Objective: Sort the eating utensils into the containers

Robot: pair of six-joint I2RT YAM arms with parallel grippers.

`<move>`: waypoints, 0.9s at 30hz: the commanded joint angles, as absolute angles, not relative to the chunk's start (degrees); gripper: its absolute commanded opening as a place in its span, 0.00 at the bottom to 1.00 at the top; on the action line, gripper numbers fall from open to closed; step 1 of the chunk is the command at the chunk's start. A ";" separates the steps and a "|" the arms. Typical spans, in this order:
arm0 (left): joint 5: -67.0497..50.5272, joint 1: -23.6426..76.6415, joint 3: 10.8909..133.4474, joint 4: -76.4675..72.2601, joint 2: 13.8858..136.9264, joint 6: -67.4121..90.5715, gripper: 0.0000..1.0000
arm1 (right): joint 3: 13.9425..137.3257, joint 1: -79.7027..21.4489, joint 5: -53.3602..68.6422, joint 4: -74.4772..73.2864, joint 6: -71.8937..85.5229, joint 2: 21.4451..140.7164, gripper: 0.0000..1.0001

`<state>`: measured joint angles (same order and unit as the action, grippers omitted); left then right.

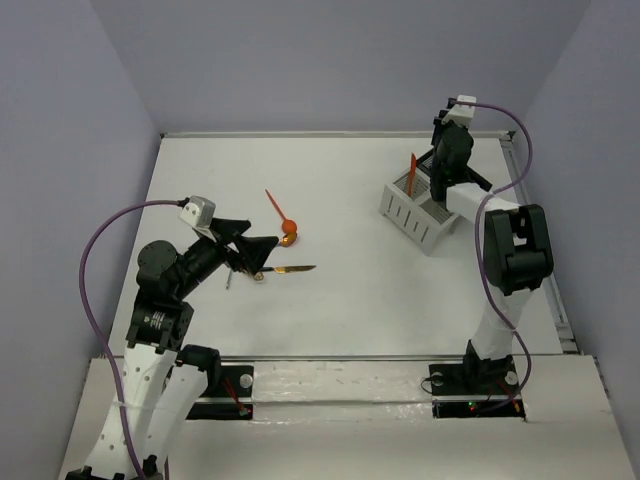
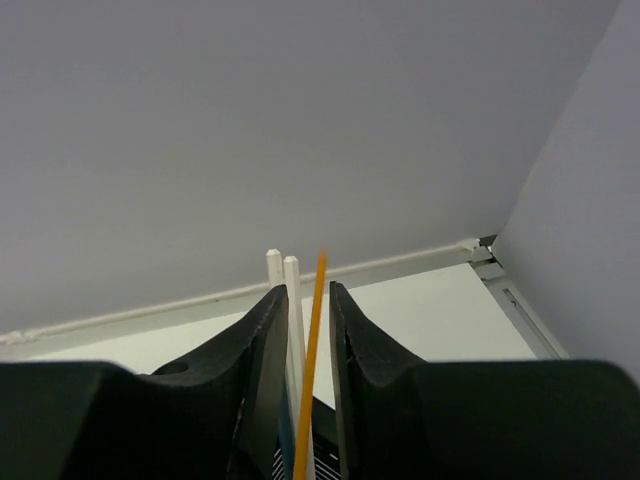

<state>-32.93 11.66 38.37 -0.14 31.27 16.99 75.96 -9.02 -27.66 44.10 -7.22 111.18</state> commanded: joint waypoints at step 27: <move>-31.90 10.20 39.55 -2.20 29.00 16.88 0.99 | 69.79 -43.14 2.89 8.44 9.76 96.50 0.18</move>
<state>-32.03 10.39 38.37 -0.12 29.50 17.02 72.66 -36.75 -4.05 13.47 11.14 95.04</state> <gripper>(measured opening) 0.989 0.184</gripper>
